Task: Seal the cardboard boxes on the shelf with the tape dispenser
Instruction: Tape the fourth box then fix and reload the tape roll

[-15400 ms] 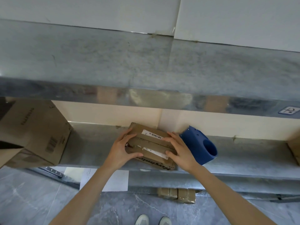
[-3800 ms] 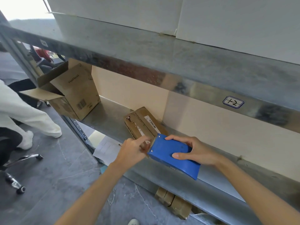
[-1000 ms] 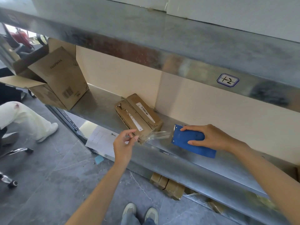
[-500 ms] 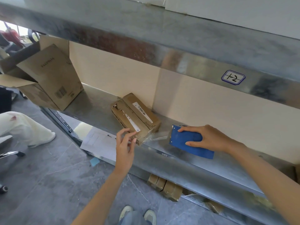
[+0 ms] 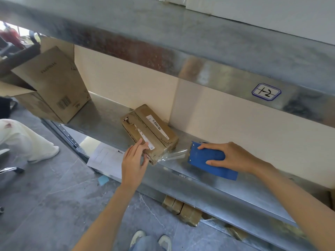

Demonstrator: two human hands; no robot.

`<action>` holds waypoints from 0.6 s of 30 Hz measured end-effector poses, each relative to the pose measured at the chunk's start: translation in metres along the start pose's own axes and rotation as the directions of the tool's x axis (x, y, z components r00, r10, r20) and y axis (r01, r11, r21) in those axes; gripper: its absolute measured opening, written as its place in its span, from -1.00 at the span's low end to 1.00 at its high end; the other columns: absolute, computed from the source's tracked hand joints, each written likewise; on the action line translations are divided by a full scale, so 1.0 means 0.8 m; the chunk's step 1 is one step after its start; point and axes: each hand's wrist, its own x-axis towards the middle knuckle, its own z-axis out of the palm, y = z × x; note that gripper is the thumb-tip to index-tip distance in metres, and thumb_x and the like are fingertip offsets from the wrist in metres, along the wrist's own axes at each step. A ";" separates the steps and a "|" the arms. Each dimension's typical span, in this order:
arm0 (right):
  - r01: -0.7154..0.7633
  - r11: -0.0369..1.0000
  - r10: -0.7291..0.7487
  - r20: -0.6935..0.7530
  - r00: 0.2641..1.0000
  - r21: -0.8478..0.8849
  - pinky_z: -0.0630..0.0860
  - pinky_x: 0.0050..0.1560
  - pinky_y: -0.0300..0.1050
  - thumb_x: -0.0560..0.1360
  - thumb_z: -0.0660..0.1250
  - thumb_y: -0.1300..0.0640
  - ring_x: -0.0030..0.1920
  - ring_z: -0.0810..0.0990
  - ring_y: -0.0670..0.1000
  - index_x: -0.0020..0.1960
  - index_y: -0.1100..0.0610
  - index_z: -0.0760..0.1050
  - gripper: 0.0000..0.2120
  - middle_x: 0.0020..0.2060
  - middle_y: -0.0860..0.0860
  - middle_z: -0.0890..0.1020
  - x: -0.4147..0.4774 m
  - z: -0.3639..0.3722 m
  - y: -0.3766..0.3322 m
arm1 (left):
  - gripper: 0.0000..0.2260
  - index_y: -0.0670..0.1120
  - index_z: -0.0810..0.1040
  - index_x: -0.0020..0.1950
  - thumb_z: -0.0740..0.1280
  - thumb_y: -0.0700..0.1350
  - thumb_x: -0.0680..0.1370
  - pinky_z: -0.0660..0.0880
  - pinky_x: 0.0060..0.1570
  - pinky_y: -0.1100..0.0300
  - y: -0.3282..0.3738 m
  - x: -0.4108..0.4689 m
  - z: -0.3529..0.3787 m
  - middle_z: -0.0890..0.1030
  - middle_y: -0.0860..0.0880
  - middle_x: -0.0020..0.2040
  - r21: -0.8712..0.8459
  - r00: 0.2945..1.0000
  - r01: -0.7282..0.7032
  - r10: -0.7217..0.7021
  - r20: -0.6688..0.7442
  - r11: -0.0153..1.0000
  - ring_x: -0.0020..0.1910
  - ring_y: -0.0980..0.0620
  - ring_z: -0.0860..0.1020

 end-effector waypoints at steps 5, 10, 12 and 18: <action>0.012 1.000 -0.013 -0.021 1.000 -0.016 0.41 -0.26 -0.29 0.50 0.38 -0.17 -0.45 0.41 -0.13 0.25 -0.56 0.32 -0.56 0.03 -0.12 0.68 0.000 -0.006 0.000 | -0.72 0.04 0.52 0.23 0.34 -0.02 0.52 0.57 0.15 -0.09 0.021 -0.003 -0.009 0.52 -0.01 0.34 -0.010 0.997 -0.061 0.062 0.055 0.998 0.42 -0.03 0.42; 0.020 0.998 -0.022 -0.025 0.999 -0.056 0.33 -0.34 -0.33 0.52 0.38 -0.15 -0.48 0.39 -0.14 0.29 -0.50 0.35 -0.57 -0.36 0.04 0.58 0.003 -0.015 -0.008 | -0.52 0.01 0.54 0.22 0.56 0.11 0.38 0.62 0.05 0.02 0.025 -0.002 -0.006 0.52 0.01 0.26 0.078 0.993 -0.101 0.097 0.063 0.992 0.46 0.06 0.35; 0.019 0.997 -0.021 -0.027 0.999 -0.075 0.33 -0.32 -0.32 0.51 0.37 -0.17 -0.45 0.42 -0.15 0.29 -0.52 0.33 -0.57 -0.38 0.03 0.56 0.005 -0.017 -0.009 | -0.52 0.01 0.55 0.21 0.61 0.01 0.35 0.65 -0.01 0.02 0.024 -0.001 -0.006 0.53 0.01 0.26 0.071 0.994 -0.090 0.085 0.074 0.993 0.44 0.05 0.38; 0.103 0.990 -0.102 0.019 0.995 -0.101 0.33 -0.31 -0.33 0.53 0.36 -0.15 -0.45 0.42 -0.16 0.30 -0.52 0.32 -0.56 -0.48 -0.07 0.43 0.007 -0.013 -0.033 | -0.52 0.02 0.57 0.22 0.62 -0.06 0.35 0.56 0.19 0.11 -0.016 0.003 -0.040 0.53 0.07 0.34 -0.001 0.983 -0.113 0.112 0.143 0.994 0.47 0.08 0.38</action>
